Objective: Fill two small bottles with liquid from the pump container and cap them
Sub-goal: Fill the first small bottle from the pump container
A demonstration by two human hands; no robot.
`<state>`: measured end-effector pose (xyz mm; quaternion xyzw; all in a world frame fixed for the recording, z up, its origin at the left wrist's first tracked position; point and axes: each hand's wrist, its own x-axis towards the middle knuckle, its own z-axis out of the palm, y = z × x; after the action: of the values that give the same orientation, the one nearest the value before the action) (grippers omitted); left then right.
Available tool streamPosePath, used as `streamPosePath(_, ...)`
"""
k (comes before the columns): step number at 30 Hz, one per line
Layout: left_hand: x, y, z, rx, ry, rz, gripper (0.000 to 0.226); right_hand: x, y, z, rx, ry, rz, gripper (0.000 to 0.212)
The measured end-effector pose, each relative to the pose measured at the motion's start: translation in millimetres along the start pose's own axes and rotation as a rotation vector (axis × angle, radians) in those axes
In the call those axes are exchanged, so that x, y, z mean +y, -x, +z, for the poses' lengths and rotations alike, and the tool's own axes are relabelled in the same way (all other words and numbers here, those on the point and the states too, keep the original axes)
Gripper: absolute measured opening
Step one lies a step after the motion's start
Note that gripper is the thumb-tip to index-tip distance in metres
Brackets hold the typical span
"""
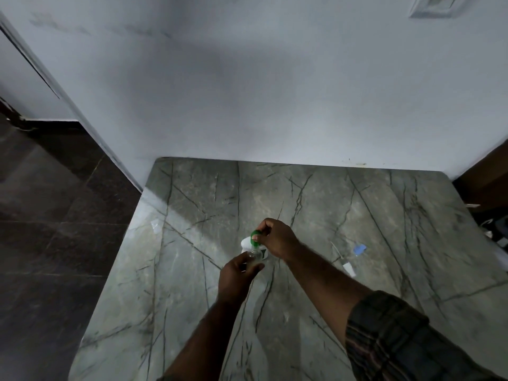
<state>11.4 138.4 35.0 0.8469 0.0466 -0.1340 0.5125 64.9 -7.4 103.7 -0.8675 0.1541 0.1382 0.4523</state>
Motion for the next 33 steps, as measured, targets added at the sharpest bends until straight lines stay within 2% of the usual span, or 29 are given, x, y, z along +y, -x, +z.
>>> streamPosePath(4,3,0,-2,0.017,0.004,0.025,0.038,-5,0,-4,0.016,-0.018,0.005,0.016)
streamPosePath(9,-1,-1,1,-0.008,-0.008,-0.007,0.046,1,5,2,0.023,0.015,0.020,0.017)
streamPosePath(16,2,-1,2,0.018,0.023,0.010,0.037,-11,9,-6,0.029,0.048,0.029,0.018)
streamPosePath(24,1,1,5,0.010,0.001,-0.009,0.046,-9,14,-1,0.068,0.148,0.043,0.015)
streamPosePath(33,0,-1,2,0.012,0.009,0.034,0.043,-10,10,-6,0.026,0.049,0.010,0.021)
